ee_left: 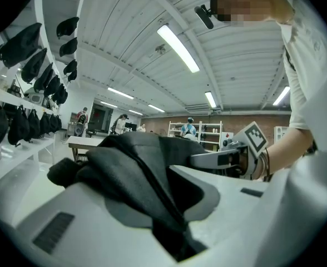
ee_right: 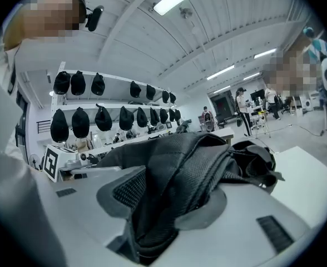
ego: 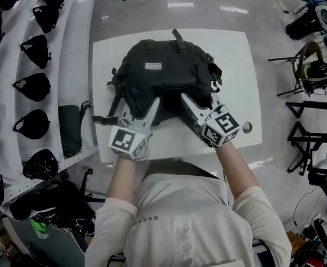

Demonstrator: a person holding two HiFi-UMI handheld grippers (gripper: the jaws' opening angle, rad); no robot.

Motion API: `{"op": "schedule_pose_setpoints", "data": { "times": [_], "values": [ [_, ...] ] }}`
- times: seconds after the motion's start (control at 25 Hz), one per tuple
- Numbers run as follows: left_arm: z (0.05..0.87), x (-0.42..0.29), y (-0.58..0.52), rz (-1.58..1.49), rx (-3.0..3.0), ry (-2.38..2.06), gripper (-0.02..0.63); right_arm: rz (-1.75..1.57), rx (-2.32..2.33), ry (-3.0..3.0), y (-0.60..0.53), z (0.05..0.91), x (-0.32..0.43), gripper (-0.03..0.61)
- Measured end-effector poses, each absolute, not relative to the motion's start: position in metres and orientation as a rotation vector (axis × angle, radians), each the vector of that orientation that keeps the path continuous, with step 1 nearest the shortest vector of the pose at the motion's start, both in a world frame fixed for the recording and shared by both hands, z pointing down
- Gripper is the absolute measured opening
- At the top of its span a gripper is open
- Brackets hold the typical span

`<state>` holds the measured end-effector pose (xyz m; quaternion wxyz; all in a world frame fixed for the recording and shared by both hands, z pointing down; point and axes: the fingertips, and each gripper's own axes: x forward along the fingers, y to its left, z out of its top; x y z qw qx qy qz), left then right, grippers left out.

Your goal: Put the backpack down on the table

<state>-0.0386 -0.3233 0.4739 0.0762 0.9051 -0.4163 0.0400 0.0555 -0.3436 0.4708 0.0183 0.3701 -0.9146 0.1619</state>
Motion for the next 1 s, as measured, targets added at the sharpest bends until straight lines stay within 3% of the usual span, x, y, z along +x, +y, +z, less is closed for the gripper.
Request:
{"op": "schedule_pose_setpoints", "data": {
  "times": [0.52,1.0],
  "values": [
    [0.517,-0.048,-0.270,0.188,2.491,-1.348,0.161,0.593,1.162,-2.735,-0.287,0.515,0.061,0.230],
    [0.570,-0.057,-0.222,0.244,2.303,-1.465,0.282,0.649,1.129,-2.598,-0.236,0.568,0.072,0.272]
  ]
}}
